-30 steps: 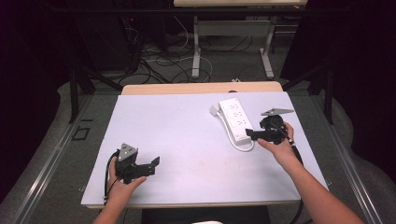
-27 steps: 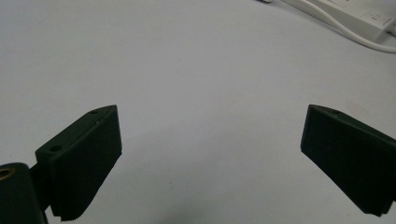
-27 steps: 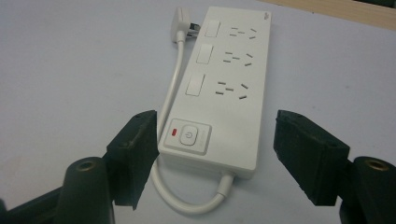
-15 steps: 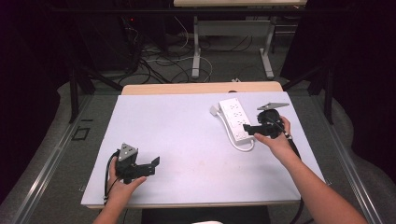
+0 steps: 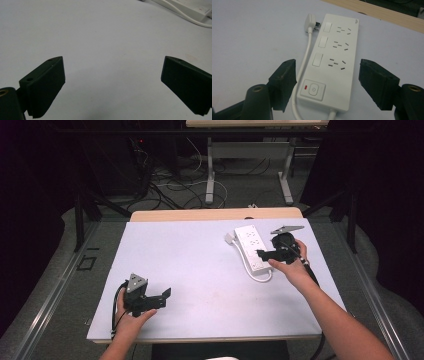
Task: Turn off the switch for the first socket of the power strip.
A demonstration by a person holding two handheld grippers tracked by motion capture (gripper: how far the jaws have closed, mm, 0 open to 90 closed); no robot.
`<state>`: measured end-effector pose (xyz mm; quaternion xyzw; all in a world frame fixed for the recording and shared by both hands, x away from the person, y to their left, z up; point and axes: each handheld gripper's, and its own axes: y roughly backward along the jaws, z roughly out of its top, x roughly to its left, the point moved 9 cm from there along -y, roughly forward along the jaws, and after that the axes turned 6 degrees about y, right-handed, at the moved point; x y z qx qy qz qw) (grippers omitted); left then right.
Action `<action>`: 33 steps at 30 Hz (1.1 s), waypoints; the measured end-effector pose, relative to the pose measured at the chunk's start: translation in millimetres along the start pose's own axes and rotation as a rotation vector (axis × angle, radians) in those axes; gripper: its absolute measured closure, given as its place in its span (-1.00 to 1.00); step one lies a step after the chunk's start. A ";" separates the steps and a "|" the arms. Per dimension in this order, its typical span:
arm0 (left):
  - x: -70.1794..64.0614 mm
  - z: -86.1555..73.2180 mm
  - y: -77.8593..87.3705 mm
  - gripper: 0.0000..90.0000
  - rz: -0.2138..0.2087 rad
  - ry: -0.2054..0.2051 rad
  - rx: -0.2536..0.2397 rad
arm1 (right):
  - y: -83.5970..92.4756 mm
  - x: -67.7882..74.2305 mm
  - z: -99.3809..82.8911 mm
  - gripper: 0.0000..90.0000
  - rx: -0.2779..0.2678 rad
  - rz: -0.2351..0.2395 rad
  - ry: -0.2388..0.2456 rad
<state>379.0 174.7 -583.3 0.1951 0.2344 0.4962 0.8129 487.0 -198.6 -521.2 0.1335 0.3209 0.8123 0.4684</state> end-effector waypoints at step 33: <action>1.1 0.0 0.2 -0.88 0.004 -0.010 0.002 | -23.2 -26.4 25.1 -0.34 0.016 -0.059 -0.060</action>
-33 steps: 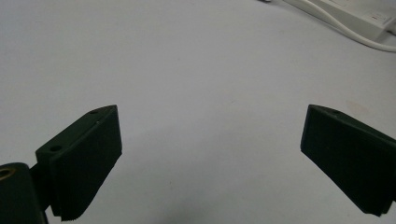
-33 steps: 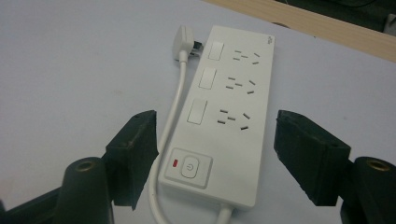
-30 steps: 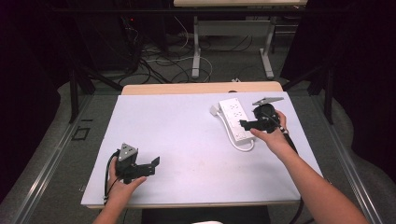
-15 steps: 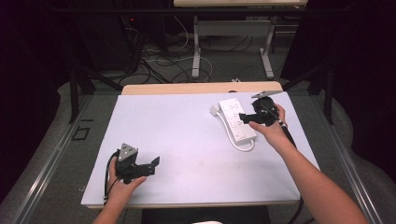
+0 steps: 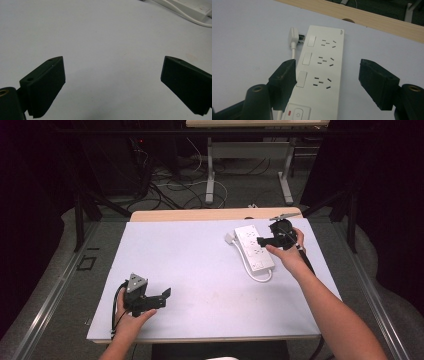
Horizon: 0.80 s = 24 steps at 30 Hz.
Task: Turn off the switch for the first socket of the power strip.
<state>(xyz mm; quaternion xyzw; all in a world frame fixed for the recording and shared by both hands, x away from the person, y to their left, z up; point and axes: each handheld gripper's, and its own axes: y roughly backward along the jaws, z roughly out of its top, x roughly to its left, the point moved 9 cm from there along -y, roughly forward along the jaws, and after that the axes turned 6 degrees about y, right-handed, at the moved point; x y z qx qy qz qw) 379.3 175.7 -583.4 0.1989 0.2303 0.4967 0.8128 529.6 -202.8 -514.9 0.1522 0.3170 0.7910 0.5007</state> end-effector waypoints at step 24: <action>-0.5 -0.8 -0.8 -0.87 -0.002 0.003 0.007 | -18.1 -1.8 -0.7 -0.34 0.007 -0.020 -0.009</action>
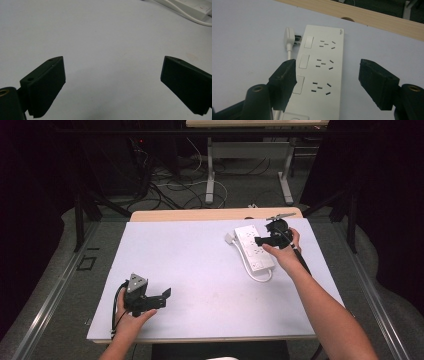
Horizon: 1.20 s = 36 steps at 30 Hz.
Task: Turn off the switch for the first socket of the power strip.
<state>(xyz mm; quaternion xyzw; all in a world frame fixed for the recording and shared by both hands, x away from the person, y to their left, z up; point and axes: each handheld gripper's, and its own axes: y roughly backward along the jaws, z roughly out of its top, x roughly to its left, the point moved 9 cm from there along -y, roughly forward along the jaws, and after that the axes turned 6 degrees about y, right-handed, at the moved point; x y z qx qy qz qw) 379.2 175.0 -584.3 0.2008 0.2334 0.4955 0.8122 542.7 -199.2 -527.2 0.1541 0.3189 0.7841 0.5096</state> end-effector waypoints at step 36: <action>0.3 -0.2 0.0 -0.84 0.004 -0.004 0.002 | -19.8 1.0 0.3 -0.32 0.001 -0.031 -0.020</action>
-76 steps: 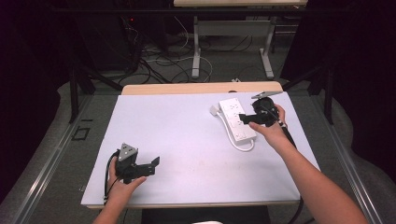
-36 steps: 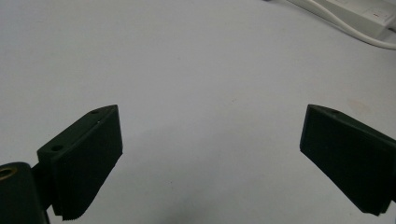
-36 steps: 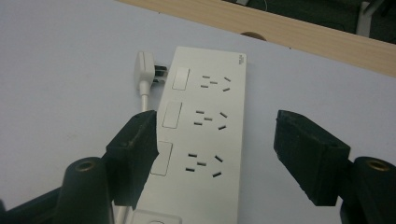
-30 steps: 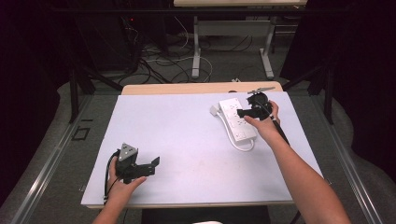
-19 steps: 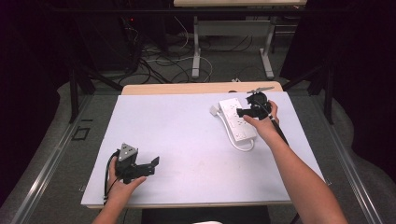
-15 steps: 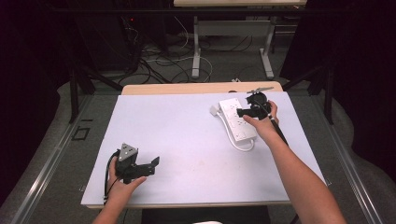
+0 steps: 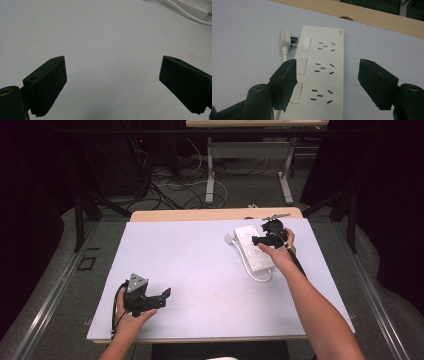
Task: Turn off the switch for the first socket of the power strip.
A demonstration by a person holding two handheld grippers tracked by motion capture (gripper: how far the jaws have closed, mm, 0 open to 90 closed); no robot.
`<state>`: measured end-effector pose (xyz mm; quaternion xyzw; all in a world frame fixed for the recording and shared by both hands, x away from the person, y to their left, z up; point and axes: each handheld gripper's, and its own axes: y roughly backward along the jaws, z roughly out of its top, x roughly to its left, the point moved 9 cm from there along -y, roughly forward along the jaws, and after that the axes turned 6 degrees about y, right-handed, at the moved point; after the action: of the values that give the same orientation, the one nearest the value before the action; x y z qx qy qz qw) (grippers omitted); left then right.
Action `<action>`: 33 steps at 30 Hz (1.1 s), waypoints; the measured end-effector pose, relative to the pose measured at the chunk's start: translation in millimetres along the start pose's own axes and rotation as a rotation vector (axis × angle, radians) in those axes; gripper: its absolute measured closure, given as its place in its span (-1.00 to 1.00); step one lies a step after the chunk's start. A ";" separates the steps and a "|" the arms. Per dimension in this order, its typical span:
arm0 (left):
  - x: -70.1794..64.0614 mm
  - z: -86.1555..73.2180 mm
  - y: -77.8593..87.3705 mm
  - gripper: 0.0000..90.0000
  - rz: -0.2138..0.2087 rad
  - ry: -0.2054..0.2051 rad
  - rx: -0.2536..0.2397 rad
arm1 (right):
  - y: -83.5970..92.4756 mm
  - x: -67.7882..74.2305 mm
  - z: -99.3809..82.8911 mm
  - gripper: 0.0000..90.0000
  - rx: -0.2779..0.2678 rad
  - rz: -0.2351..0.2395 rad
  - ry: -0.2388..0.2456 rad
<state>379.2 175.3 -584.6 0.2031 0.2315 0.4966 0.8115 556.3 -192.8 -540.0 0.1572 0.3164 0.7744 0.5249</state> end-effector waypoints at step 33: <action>0.5 0.4 2.3 -0.83 -0.002 0.004 -0.009 | -27.1 15.3 -5.1 0.00 0.036 0.050 0.003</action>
<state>377.9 176.7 -583.0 0.1984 0.2311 0.4970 0.8125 566.6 -173.7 -562.9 0.1732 0.3272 0.7817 0.5019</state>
